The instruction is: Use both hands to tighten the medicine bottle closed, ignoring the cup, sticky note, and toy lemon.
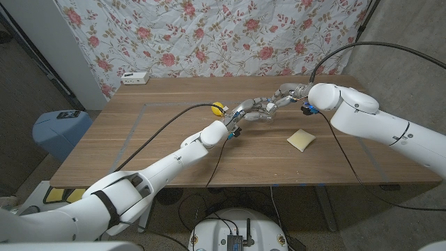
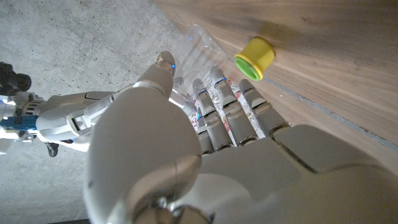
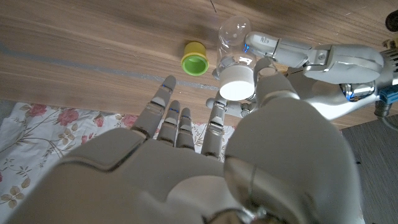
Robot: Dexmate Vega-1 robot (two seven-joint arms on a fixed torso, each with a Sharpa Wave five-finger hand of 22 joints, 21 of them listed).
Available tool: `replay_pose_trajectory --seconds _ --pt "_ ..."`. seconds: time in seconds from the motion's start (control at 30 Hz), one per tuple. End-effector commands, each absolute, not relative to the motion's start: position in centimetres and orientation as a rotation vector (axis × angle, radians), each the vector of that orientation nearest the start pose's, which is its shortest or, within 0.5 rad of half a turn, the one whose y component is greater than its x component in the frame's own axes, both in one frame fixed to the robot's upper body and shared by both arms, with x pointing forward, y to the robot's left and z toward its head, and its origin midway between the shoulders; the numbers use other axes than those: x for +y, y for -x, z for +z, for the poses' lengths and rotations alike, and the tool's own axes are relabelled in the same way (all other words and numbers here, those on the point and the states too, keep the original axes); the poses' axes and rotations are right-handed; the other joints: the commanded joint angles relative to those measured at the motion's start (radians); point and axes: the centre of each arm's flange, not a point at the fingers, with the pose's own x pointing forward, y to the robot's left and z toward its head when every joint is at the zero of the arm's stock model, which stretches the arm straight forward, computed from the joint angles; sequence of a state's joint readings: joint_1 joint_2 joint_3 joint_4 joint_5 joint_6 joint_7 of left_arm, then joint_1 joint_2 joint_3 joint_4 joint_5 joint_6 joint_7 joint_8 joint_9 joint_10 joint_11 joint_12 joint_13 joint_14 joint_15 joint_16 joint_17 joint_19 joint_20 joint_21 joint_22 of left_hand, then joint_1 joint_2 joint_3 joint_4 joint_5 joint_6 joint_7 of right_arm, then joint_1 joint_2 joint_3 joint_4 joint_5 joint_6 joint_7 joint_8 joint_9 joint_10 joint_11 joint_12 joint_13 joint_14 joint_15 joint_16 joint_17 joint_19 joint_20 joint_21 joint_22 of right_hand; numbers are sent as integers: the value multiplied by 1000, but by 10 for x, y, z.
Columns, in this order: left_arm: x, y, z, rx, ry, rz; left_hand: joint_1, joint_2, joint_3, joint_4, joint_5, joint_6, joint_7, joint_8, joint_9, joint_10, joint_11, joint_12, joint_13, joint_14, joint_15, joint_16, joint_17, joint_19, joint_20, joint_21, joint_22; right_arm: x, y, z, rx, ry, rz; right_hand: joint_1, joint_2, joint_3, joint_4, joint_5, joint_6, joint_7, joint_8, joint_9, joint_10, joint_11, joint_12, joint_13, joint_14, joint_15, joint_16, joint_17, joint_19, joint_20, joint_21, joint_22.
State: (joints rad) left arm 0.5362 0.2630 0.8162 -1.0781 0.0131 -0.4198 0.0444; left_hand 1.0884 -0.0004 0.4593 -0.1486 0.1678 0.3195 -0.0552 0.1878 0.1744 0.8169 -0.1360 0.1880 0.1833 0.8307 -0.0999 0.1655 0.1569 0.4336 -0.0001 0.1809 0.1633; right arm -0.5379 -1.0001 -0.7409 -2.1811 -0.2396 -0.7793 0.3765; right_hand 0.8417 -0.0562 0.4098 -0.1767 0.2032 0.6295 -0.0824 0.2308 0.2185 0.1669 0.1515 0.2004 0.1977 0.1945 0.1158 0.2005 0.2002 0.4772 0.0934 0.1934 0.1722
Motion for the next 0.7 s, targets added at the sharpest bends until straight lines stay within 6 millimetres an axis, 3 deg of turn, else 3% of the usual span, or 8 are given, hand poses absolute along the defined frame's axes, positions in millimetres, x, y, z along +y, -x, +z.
replay_pose_trajectory --seconds 0.03,0.7 --pt "26 -647 -14 -809 -649 -535 -1 10 9 -2 8 -1 -5 -1 3 22 -8 6 6 -1 -78 7 2 -4 1 4 3 -210 -540 81 -262 1366 127 7 -1 7 4 -3 27 -7 13 2 18 -3 7 5 19 -5 9 2 17 -6 7 3" --pt "27 -646 -16 -801 -649 -539 -2 9 11 -3 8 -1 -5 -1 3 21 -8 6 6 -1 -78 7 2 -5 2 4 3 -209 -539 76 -274 1357 86 5 -7 12 14 -7 81 -4 30 2 47 -11 14 4 48 -19 19 5 39 -14 13 3"
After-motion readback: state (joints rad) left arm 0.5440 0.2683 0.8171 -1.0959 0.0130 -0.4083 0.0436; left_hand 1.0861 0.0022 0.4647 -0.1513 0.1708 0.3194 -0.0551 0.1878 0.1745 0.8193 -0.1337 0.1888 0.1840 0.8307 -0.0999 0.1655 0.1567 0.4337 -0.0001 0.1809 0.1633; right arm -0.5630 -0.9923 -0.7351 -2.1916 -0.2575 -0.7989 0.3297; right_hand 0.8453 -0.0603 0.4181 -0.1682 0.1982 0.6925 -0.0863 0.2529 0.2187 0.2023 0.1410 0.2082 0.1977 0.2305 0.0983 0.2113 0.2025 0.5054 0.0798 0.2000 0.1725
